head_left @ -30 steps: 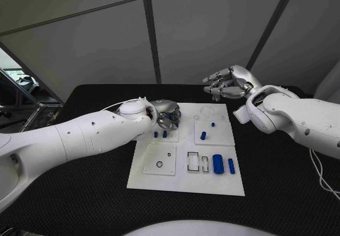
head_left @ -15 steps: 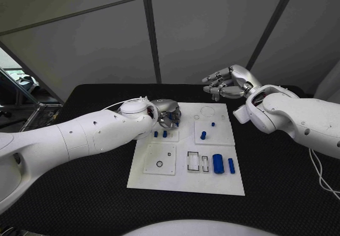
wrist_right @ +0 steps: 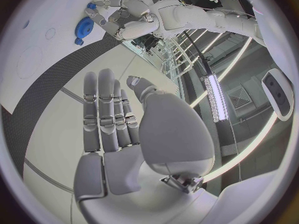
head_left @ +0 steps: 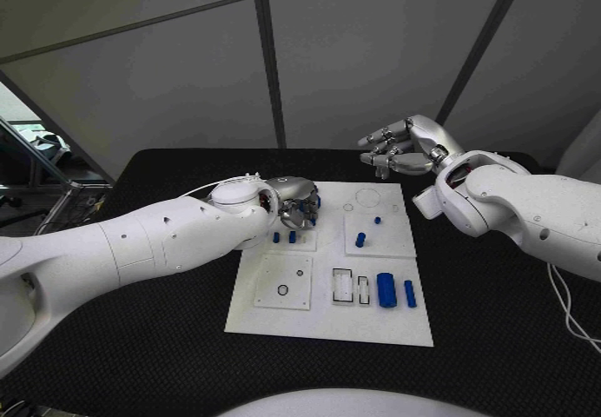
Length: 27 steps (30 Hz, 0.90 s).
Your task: Assemble the parts on the task board
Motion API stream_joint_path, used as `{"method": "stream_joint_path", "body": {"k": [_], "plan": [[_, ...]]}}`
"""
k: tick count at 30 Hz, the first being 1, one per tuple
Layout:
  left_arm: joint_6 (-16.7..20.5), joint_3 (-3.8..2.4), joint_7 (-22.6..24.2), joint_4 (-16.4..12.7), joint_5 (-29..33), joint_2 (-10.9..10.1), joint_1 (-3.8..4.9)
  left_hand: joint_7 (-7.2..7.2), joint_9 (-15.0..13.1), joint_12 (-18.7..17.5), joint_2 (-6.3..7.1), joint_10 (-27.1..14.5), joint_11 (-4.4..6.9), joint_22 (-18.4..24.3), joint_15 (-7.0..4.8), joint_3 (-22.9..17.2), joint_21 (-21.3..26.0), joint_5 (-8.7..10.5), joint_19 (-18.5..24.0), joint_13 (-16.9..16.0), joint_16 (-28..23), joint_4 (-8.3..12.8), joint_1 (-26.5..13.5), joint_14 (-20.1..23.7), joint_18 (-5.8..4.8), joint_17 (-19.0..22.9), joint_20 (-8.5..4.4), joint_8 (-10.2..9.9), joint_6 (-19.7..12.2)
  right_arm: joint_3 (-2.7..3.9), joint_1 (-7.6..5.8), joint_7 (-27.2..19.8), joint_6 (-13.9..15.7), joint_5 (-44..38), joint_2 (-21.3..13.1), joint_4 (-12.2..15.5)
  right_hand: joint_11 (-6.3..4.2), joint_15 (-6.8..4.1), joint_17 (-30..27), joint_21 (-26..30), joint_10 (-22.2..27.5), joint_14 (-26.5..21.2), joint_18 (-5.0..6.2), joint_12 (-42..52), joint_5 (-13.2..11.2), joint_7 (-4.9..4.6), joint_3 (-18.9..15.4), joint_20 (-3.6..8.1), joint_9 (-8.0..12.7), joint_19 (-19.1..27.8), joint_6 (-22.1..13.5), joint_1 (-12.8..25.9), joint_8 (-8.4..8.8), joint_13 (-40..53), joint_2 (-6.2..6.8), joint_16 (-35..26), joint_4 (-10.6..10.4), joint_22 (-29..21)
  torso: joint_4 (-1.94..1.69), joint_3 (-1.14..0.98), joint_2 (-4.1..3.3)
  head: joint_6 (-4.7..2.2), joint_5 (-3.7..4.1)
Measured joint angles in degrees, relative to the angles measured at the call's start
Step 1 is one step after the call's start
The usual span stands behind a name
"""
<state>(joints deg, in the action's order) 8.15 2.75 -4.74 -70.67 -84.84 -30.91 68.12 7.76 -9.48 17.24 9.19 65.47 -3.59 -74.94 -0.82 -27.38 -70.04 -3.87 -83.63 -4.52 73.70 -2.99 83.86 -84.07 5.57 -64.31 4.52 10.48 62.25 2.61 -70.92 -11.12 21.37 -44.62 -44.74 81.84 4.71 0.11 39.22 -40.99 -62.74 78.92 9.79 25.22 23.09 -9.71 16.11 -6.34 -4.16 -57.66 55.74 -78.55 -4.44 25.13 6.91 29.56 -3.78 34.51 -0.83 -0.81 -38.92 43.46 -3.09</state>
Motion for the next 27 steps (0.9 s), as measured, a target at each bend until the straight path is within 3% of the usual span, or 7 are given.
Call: {"method": "stream_joint_path", "body": {"k": [4, 5, 6, 11, 15, 27], "plan": [[0.93, -0.06, 0.48, -1.3, 0.14, -1.14, -0.21, -0.08, 0.09, -0.68, 0.0, 0.43, -0.03, 0.0, 0.0, -0.36, 0.0, 0.01, 0.0, 0.1, 0.19, 0.36, 0.0, 0.0, 0.12, 0.17, 0.0, -0.02, 0.32, 0.0, 0.0, 0.0, 0.0, 0.0, 0.03, -0.09, 0.0, 0.0, 0.08, 0.0, 0.0, 0.0, 0.0, 0.0, 0.0, 0.0, 0.0, 0.0, -0.04, 0.0, 0.0, 0.0, 0.0, -0.1, 0.0, 0.0, 0.0, 0.0, -0.03, 0.02, 0.01, -0.02, -0.02], [1.11, -0.25, 0.57, -1.6, 0.18, -1.37, -0.23, 0.01, 0.13, -0.89, 0.0, 0.43, -0.03, 0.0, 0.0, -0.46, -0.13, 0.01, 0.0, 0.1, 0.19, 0.46, 0.0, 0.0, -1.71, 0.22, 0.0, -0.02, 0.42, 0.0, 0.0, -0.01, 0.0, 0.0, 0.03, -0.12, 0.0, 0.0, 0.1, 0.0, 0.0, 0.0, 0.0, 0.0, 0.0, 0.0, 0.0, 0.0, -0.05, 0.0, 0.0, 0.0, 0.0, -0.13, 0.0, 0.0, 0.0, 0.0, -0.04, 0.02, 0.01, -0.04, -0.04], [1.27, -0.53, 0.63, -1.9, 0.21, -1.6, -0.24, 0.01, 0.17, -0.89, 0.0, 0.43, -0.03, 0.0, 0.0, -0.46, -0.22, 0.02, 0.0, 0.1, 0.19, 0.46, 0.0, 0.0, -2.48, 0.22, 0.0, -0.03, 0.41, 0.0, 0.0, -0.01, 0.0, 0.0, 0.03, -0.15, 0.0, 0.0, 0.1, 0.0, 0.0, 0.0, 0.0, 0.0, 0.0, 0.0, 0.0, 0.0, -0.05, 0.0, 0.0, 0.0, 0.0, -0.13, 0.0, 0.0, 0.0, 0.0, -0.04, 0.02, 0.03, -0.08, -0.06], [2.0, -2.55, 0.86, -3.96, 0.46, -3.08, -0.18, -0.01, 0.27, -1.16, 0.01, 0.83, -0.02, 0.01, 0.0, -0.69, -0.23, 0.02, 0.0, 0.17, 0.19, 0.38, -0.53, 0.0, -2.48, 0.29, 0.0, -0.29, 0.44, 0.0, 0.0, -0.03, 0.0, 0.0, 0.07, -0.32, 0.0, 0.0, 0.09, 0.0, 0.0, 0.0, 0.0, 0.0, 0.0, 0.0, -0.01, 0.0, -0.05, 0.0, 0.0, 0.0, 0.0, -0.13, 0.0, 0.0, 0.0, 0.0, -0.04, 0.02, 0.05, -0.25, -0.19], [2.11, -3.68, 0.86, -5.69, 0.67, -4.78, -0.13, -0.17, 0.33, -1.55, 0.12, 1.05, -0.19, 0.01, 0.0, -0.77, -0.55, 0.02, 0.0, 0.17, 0.19, 0.46, -0.77, 0.0, -2.48, 0.35, 0.0, -0.39, 0.64, 0.0, 0.0, -0.03, 0.0, 0.0, 0.09, -0.48, 0.0, 0.0, 0.09, 0.0, 0.0, 0.0, 0.0, 0.0, 0.0, 0.0, -0.01, 0.0, -0.05, 0.0, 0.0, 0.0, 0.0, -0.12, 0.0, 0.0, 0.01, 0.0, -0.04, 0.02, 0.05, -0.35, -0.34], [1.54, -4.22, 0.37, -8.16, 1.14, -9.23, -0.16, -0.19, 0.47, -2.09, 0.47, 1.62, -0.02, 0.01, 0.0, -0.77, -0.89, 0.02, 0.0, 0.16, 0.42, 0.47, -1.71, 0.0, -2.48, 0.57, 0.0, -0.67, 1.03, 0.0, 0.0, -0.05, -0.01, 0.0, 0.05, -0.68, 0.0, 0.0, 0.08, 0.0, 0.0, 0.0, 0.0, 0.0, 0.0, 0.0, -0.01, 0.0, -0.04, 0.0, 0.0, 0.0, 0.0, -0.12, 0.0, 0.0, 0.01, 0.0, -0.1, 0.01, 0.04, -0.37, -0.57]]}}
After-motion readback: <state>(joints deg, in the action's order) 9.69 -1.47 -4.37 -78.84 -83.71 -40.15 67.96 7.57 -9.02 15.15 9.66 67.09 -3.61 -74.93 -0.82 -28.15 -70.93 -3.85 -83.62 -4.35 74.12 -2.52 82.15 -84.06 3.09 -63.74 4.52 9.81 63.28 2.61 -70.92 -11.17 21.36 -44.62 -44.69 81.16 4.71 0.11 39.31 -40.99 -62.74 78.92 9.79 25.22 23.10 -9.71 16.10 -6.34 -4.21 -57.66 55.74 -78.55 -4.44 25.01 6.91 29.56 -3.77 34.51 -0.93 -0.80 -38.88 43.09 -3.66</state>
